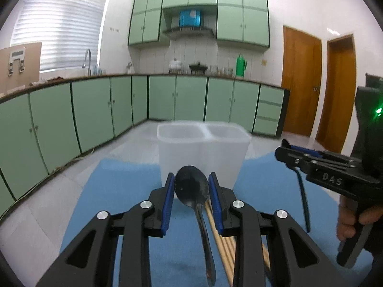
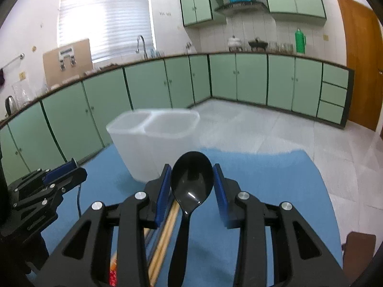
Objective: Organize utensils
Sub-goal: 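Lift both spoons over the white cup and open both grippers to drop them in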
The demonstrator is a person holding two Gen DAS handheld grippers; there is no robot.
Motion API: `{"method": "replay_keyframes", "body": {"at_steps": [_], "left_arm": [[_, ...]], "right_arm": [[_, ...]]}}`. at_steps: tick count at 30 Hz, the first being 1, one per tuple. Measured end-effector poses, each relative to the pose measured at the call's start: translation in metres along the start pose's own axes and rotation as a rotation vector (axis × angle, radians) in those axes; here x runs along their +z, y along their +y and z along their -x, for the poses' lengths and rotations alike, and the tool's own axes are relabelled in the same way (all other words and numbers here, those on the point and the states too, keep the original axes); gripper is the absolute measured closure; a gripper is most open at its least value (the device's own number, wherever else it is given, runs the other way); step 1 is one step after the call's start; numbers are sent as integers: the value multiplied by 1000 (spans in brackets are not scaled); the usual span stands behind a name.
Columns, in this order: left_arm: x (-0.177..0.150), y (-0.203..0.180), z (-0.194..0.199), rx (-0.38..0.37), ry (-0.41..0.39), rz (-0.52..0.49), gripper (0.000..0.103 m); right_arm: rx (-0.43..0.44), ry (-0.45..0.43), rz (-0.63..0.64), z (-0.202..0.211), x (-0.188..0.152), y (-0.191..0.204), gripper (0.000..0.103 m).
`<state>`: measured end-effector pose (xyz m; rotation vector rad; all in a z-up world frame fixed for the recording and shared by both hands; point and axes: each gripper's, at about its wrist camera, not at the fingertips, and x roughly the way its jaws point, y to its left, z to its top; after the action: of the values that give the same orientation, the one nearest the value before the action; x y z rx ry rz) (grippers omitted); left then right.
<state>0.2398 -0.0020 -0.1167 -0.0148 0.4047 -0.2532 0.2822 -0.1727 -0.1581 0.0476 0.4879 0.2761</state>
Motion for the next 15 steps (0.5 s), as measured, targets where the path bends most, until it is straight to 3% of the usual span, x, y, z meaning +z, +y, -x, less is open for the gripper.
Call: {"method": "replay_keyframes", "body": {"at_steps": [8, 15], "left_arm": [[21, 10, 25, -1, -97, 5, 75], [80, 21, 44, -19, -253, 19, 75]], "right_arm": [[47, -120, -29, 8, 36, -12, 69], [97, -241, -57, -4, 82, -24, 69]]}}
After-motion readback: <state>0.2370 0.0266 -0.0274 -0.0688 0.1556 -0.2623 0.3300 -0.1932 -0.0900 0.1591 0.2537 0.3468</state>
